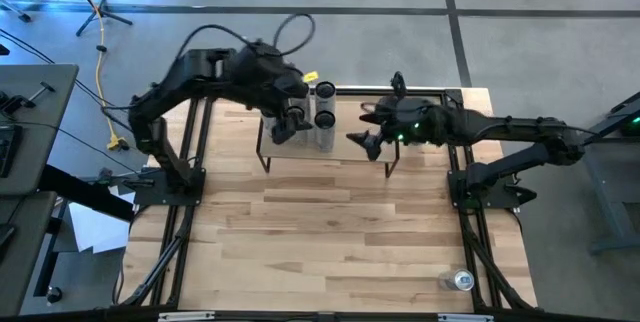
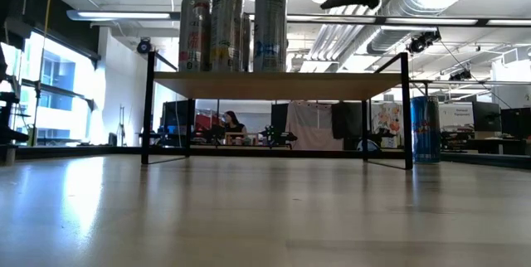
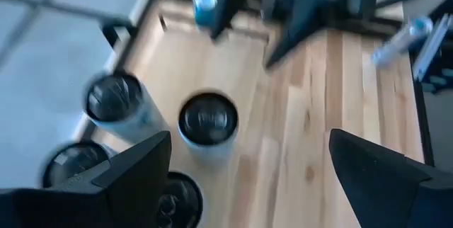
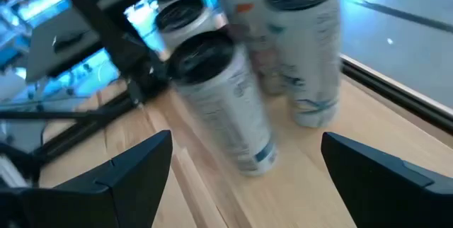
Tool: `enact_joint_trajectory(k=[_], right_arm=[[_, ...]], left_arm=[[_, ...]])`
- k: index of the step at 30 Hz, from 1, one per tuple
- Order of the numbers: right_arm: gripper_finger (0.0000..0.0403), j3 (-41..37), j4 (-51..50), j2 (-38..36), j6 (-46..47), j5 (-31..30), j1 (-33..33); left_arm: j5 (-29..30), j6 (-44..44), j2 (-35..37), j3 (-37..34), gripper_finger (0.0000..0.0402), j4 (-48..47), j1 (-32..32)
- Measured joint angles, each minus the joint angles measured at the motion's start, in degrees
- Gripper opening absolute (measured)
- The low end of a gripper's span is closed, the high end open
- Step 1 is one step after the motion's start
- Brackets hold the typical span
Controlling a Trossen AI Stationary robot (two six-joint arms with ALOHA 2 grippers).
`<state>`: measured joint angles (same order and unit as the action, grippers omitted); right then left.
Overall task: Place canned beverage on shelf
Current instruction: Put the white blue soda can on the shelf aligned with the other white blue soda can
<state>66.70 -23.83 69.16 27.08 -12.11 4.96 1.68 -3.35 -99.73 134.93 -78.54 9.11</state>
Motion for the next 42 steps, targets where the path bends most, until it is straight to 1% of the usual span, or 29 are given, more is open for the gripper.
enact_joint_trajectory(k=[3,5,7,10,12,14,19,23,25,27,30,31,37,42], right_arm=[[0.0348,0.0,3.9,2.6,-3.3,-2.3,-3.0],[0.0348,0.0,5.6,4.7,-4.1,-6.1,-5.7],[0.0348,0.0,5.6,6.6,-3.6,-12.2,-8.7],[0.0348,0.0,5.7,9.6,-0.5,-25.3,-13.4],[0.0348,0.0,7.3,11.7,0.1,-32.7,-15.9],[0.0348,0.0,9.7,13.9,-0.2,-37.3,-17.5],[0.0348,0.0,16.5,19.8,-1.8,-46.3,-18.8],[0.0348,0.0,18.1,22.4,-1.4,-52.7,-18.4],[0.0348,0.0,18.6,23.1,-1.3,-52.6,-17.7],[0.0348,0.0,19.8,23.4,-1.5,-50.1,-17.1],[0.0348,0.0,21.4,23.5,-0.9,-45.4,-16.4],[0.0348,0.0,21.7,23.5,-0.3,-44.7,-16.2],[0.0348,0.0,21.5,23.5,-0.4,-44.6,-14.5],[0.0348,0.0,21.6,23.5,-0.1,-41.6,-13.0]], left_arm=[[2.6,1.0,2.5,0.0,0.0351,2.9,-1.6],[3.4,1.5,4.4,0.0,0.0351,5.0,-2.5],[4.2,1.5,6.1,0.0,0.0351,6.7,-3.2],[7.0,2.8,9.4,-2.5,0.0351,11.4,-4.3],[9.3,5.1,12.3,-6.0,0.0351,15.6,-5.0],[10.8,5.9,15.2,-10.6,0.0351,20.1,-5.4],[11.5,5.2,23.2,-24.7,0.0351,29.8,-5.3],[11.6,0.9,29.1,-34.5,0.0351,35.8,-5.3],[11.6,-1.2,31.2,-37.8,0.0351,37.3,-5.3],[11.6,-2.9,33.0,-40.3,0.0351,38.9,-5.4],[11.6,-4.1,34.7,-42.2,0.0351,39.5,-5.4],[11.8,-4.4,35.2,-42.5,0.0351,39.5,-5.4],[13.1,-5.0,35.9,-43.3,0.0351,39.5,-5.3],[13.2,-5.0,35.9,-43.3,0.0351,39.5,-5.4]])
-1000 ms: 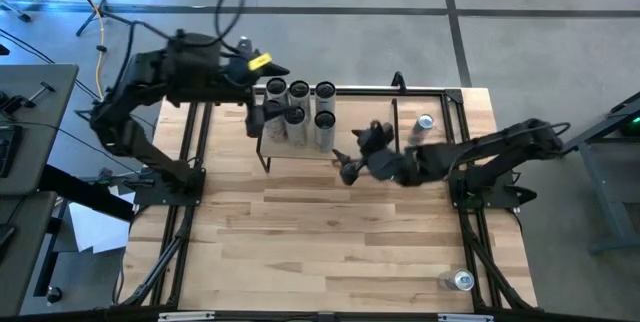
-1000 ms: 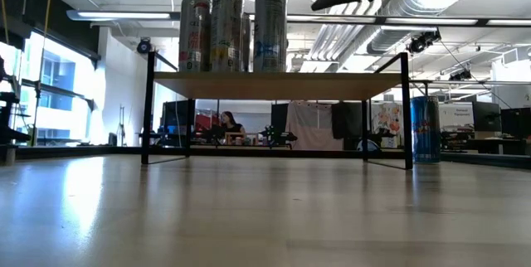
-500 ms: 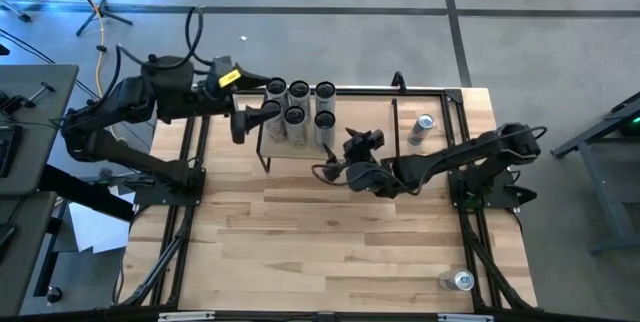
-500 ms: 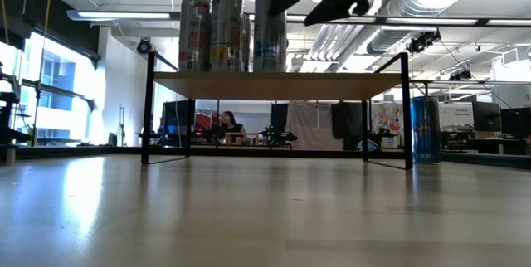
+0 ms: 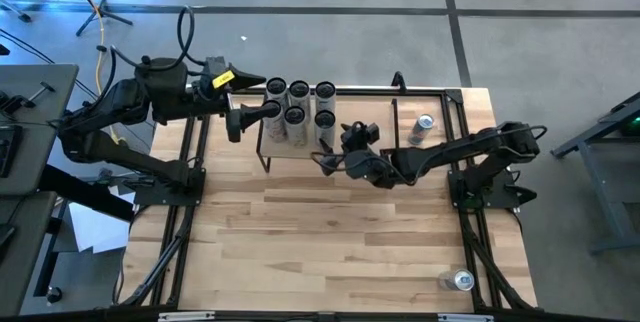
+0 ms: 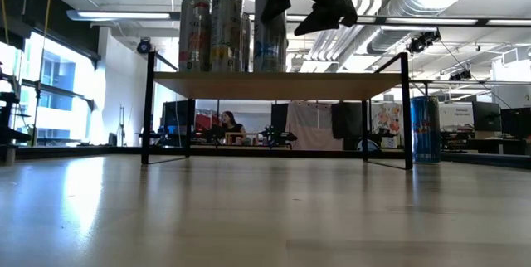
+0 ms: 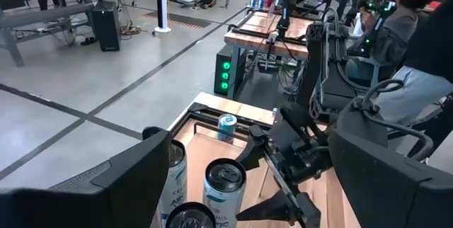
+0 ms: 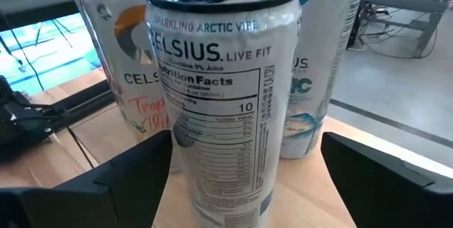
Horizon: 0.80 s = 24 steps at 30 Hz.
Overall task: Place canned beverage on shelf
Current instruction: Put the white blue soda can on the shelf aligned with the other white blue soda can
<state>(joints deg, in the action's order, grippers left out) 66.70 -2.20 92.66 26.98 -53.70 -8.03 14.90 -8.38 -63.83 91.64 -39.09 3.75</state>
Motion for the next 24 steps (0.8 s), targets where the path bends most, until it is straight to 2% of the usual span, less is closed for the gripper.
enact_joint_trajectory(k=[8,11,19,24], right_arm=[[0.0348,0.0,4.0,0.3,-0.6,1.8,0.7],[0.0348,0.0,7.7,1.7,-4.2,1.7,0.7],[0.0348,0.0,10.2,5.3,-2.3,-3.3,0.7],[0.0348,0.0,10.1,5.5,-2.3,-3.6,0.7]], left_arm=[[0.0,-0.5,0.0,0.0,0.0351,0.0,0.0],[0.0,-0.5,0.0,0.0,0.0351,-0.1,0.0],[0.5,-0.6,0.0,0.0,0.0351,-0.4,0.0],[0.5,-0.5,0.0,0.0,0.0351,-0.8,0.0]])
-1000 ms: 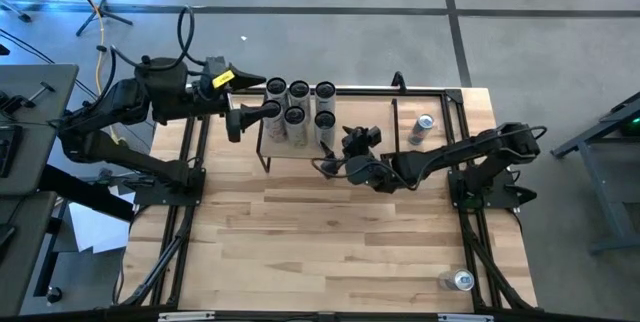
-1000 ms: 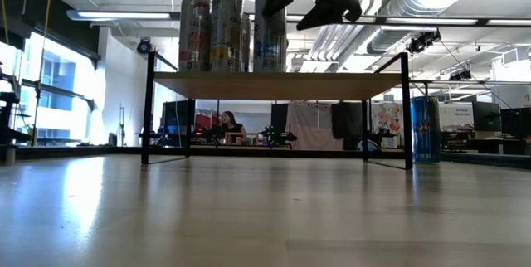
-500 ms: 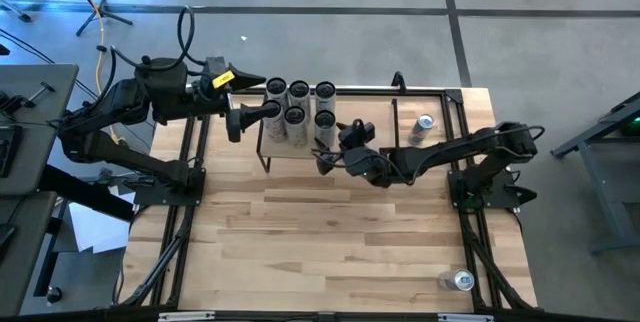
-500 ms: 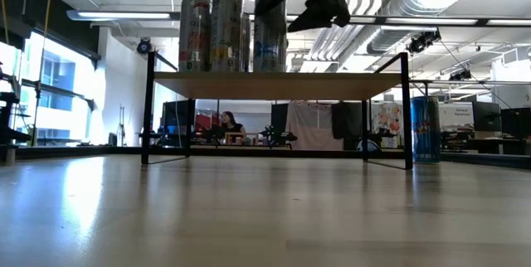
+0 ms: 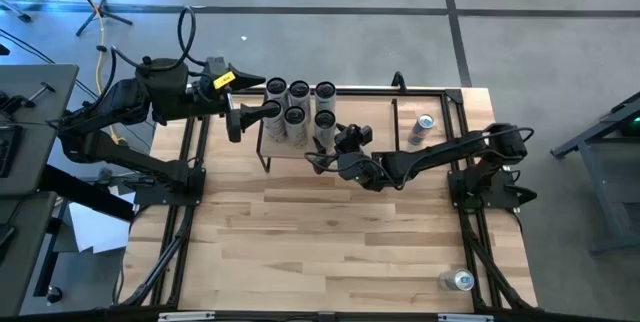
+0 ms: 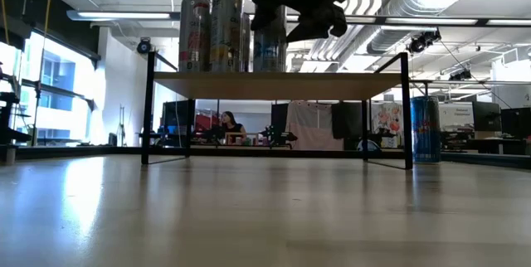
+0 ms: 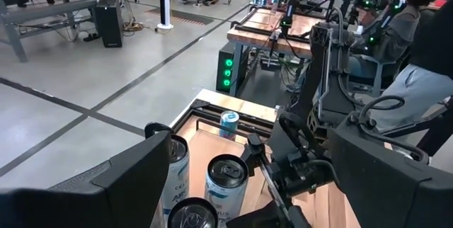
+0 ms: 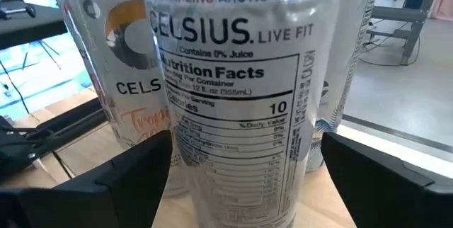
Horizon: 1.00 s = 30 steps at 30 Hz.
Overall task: Place canned beverage on shelf
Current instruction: Put the white blue soda can on the shelf aligned with the other white blue soda can
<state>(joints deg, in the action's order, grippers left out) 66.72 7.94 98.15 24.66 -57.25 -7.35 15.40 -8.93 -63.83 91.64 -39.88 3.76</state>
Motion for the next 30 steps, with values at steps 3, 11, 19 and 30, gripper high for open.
enact_joint_trajectory(k=[3,11,19,30], right_arm=[[0.0342,0.0,-0.1,0.0,-1.1,-0.2,0.4],[0.0252,0.0,-0.3,0.0,1.3,0.5,2.1],[0.0234,0.0,-0.6,-0.2,-0.2,4.3,1.9],[0.0234,0.1,-10.4,-6.8,-10.0,22.4,4.7]], left_arm=[[0.1,0.0,0.0,0.0,0.0351,0.0,0.0],[0.2,0.0,0.0,0.0,0.0351,-0.4,0.0],[-0.2,0.0,0.5,0.0,0.0351,-1.0,-0.1],[-6.3,-1.5,1.2,0.1,0.0351,-0.6,-0.1]])
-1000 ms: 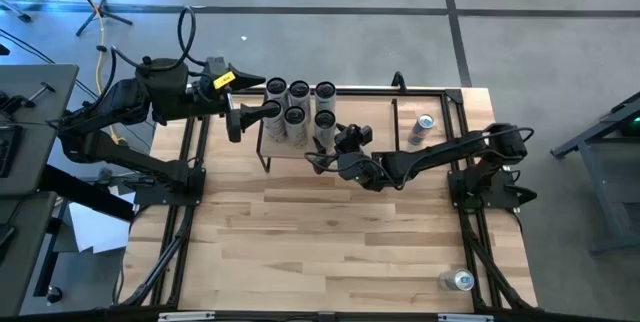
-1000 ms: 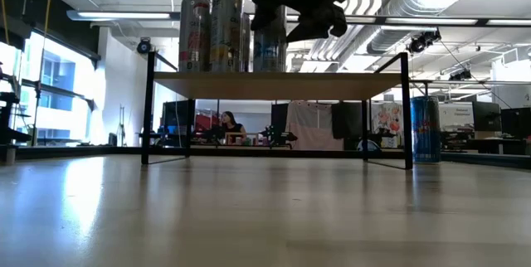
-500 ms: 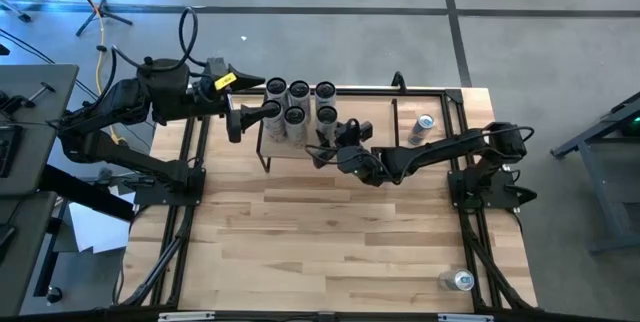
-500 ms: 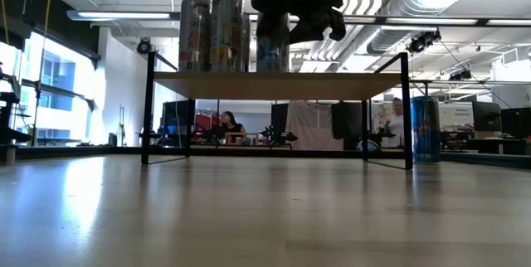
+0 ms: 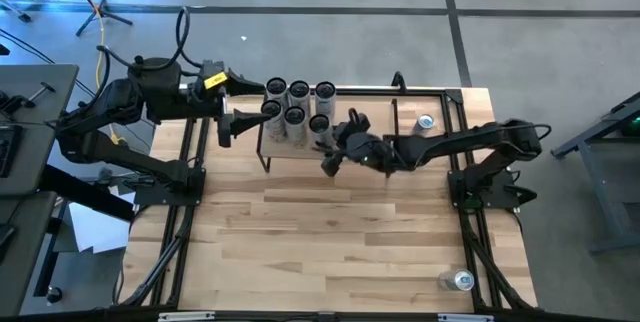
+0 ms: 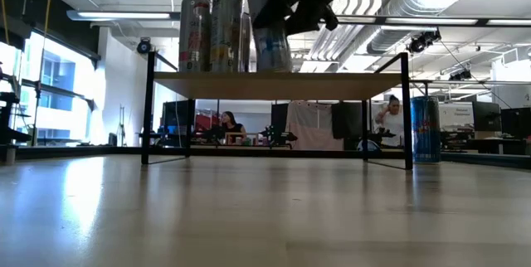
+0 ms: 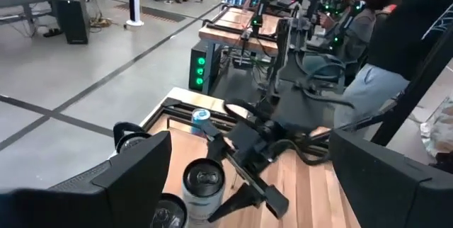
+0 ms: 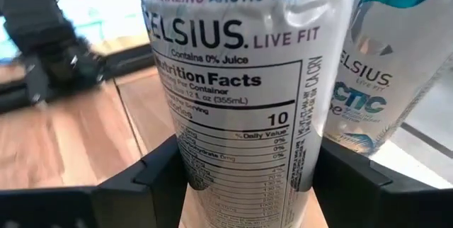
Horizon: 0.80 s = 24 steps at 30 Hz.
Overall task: Place canned beverage on shelf
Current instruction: Put the white blue soda can on the shelf aligned with the other white blue soda can
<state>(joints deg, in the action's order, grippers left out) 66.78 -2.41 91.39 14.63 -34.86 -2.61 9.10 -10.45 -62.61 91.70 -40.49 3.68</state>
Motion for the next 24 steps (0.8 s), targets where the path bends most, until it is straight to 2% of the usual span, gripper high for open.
enact_joint_trajectory(k=[13,19,24], right_arm=[[0.0237,-0.9,-0.9,-3.1,-9.7,13.5,4.3],[0.0239,-15.0,10.2,-14.8,-6.6,16.6,6.8],[0.024,-22.3,20.9,-21.6,-6.5,26.4,9.7]], left_arm=[[0.0,-5.0,0.0,0.0,0.0351,2.6,0.0],[0.0,-5.7,0.0,0.0,0.0351,4.7,0.0],[0.5,-5.4,-0.4,0.0,0.0351,7.9,0.0]])
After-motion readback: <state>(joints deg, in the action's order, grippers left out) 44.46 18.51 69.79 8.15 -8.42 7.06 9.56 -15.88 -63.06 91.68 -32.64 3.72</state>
